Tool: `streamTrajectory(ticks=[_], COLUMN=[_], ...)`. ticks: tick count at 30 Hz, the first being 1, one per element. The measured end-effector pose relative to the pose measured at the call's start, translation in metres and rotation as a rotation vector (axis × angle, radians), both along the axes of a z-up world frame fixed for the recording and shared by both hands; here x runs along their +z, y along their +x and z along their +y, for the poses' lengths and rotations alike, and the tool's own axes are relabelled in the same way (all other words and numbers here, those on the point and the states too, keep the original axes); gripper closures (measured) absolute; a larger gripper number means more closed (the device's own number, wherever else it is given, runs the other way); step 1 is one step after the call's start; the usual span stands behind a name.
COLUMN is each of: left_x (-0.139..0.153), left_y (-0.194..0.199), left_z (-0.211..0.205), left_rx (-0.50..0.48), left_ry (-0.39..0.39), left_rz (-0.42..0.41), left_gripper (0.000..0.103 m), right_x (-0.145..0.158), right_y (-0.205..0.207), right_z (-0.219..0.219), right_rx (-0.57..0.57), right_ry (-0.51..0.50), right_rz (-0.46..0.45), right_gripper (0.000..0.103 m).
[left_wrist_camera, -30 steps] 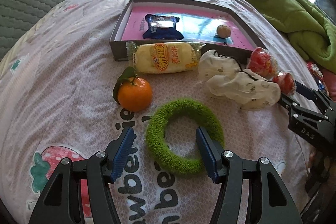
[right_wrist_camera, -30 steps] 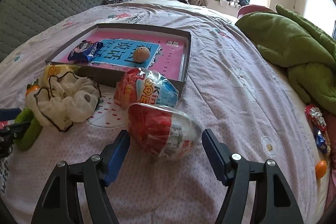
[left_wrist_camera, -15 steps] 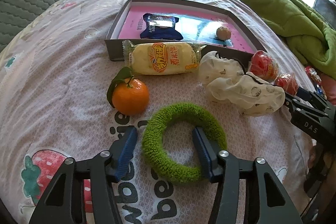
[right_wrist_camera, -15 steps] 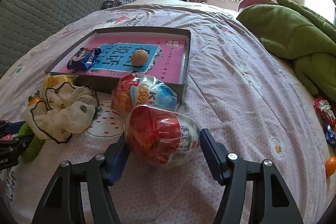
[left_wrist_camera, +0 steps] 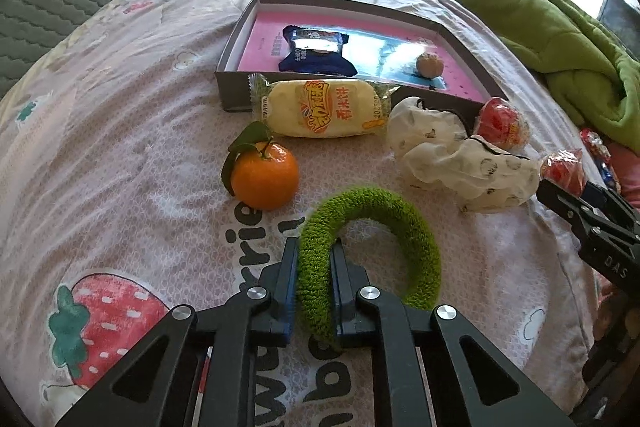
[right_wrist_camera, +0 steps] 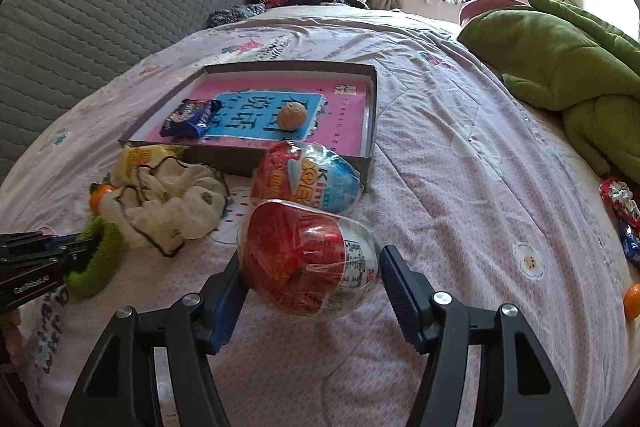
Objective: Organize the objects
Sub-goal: 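Grasp the green fuzzy ring with the left tool while the right tool grasps the red egg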
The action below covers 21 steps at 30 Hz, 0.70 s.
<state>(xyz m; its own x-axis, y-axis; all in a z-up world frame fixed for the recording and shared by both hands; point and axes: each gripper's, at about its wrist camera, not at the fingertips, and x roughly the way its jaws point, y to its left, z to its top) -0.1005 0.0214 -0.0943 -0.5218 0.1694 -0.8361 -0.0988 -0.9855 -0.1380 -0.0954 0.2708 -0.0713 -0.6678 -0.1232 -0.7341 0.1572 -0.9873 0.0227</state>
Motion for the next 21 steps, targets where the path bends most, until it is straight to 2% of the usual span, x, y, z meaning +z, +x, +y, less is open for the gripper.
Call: streamTrajectory(ticks=[10, 21], left_x=[0.017, 0.037], left_y=[0.009, 0.023], left_z=[0.001, 0.007], left_rx=[0.004, -0.002], left_ry=[0.006, -0.021], left_rz=[0.041, 0.103], left_gripper=[0.089, 0.089], right_x=[0.011, 0.034], right_y=[0.018, 0.036], right_z=[-0.016, -0.036], right_rx=[0.035, 0.066], right_ry=[-0.035, -0.066], right_rz=[0.014, 0.059], right_gripper=[0.039, 0.039])
